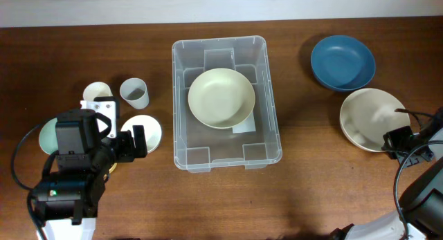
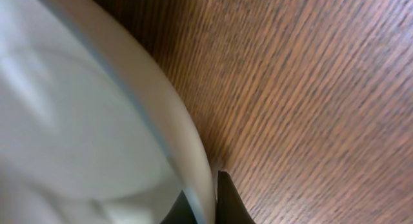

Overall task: Pack container
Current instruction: 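Grasp the second cream bowl and stack it into the container bowl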

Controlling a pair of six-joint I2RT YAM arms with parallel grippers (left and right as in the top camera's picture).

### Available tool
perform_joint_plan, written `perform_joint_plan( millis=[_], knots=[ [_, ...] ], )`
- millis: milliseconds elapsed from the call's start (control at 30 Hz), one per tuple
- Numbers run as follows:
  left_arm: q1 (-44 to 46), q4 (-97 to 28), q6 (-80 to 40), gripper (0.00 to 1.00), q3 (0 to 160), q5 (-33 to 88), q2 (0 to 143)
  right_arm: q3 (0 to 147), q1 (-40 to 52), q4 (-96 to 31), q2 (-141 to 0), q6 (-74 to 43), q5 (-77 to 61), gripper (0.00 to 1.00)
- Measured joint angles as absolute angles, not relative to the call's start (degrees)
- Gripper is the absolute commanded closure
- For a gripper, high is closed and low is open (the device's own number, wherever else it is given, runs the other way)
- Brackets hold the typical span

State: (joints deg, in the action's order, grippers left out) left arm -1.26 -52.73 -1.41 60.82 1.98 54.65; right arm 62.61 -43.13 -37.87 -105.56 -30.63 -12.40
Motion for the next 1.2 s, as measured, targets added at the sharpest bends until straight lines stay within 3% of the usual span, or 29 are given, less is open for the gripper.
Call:
perform_joint_plan(
  millis=[333, 667, 900, 1200],
  knots=[
    [-1.3, -52.7, -1.4, 0.01, 60.8, 2.0, 54.7, 62.6, -43.1, -40.4, -103.9, -30.5, -12.8, 0.96],
    [-1.3, -52.6, -1.4, 0.01, 60.8, 2.0, 54.7, 69.2, -40.1, -51.4, -83.2, -23.9, -12.8, 0.96],
    [-1.3, -52.5, -1.4, 0.0, 60.8, 2.0, 54.7, 83.0, -20.9, -57.8, -77.1, -18.7, -14.1, 0.96],
    [-1.3, -52.5, -1.4, 0.0, 60.9, 2.0, 54.7, 100.2, 10.2, -59.0, -87.1, -15.1, -8.4, 0.96]
  ],
)
